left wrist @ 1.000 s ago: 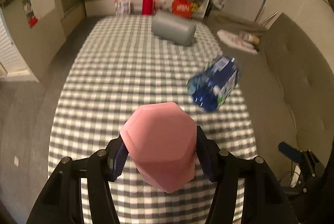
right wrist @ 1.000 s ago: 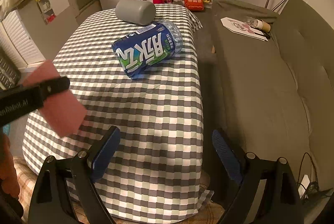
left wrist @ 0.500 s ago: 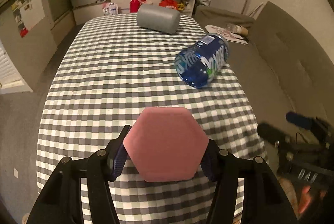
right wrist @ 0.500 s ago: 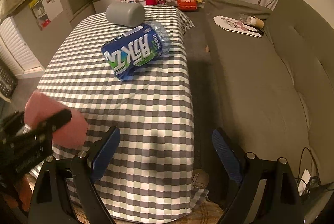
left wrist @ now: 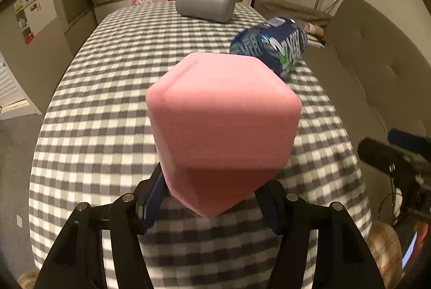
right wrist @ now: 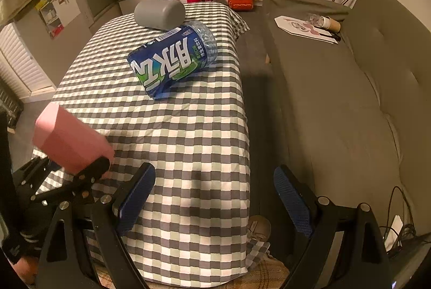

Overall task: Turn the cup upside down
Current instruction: 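Rotate the pink cup with the left gripper and set it upright on the table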

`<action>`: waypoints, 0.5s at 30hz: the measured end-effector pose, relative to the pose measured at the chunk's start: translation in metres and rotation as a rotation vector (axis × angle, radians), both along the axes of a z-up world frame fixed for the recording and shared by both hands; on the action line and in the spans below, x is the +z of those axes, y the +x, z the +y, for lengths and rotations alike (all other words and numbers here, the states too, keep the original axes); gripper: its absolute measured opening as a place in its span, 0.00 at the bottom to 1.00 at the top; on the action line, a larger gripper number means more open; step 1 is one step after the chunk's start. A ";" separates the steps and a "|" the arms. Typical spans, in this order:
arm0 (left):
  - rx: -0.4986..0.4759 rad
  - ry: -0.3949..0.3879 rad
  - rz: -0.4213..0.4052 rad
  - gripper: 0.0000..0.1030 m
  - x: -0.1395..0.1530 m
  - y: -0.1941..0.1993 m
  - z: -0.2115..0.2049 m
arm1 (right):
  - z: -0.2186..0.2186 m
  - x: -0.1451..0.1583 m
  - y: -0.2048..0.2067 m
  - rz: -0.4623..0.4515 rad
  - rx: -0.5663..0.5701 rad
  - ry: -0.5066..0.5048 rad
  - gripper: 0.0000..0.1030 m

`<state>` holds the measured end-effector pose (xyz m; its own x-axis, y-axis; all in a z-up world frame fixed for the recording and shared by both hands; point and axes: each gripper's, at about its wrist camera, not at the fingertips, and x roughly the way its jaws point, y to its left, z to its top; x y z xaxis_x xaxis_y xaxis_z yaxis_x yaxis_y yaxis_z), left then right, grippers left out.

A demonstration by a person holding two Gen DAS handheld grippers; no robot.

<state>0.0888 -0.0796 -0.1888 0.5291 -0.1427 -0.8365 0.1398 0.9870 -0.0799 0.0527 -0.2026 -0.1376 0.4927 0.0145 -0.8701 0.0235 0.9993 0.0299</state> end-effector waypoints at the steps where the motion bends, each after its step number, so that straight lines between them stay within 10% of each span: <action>1: 0.003 0.001 -0.009 0.62 0.000 0.003 0.000 | 0.001 -0.001 0.000 0.001 0.002 -0.001 0.87; 15: -0.064 -0.006 -0.012 0.88 0.013 -0.010 -0.004 | 0.002 0.020 -0.002 -0.048 -0.003 0.035 0.87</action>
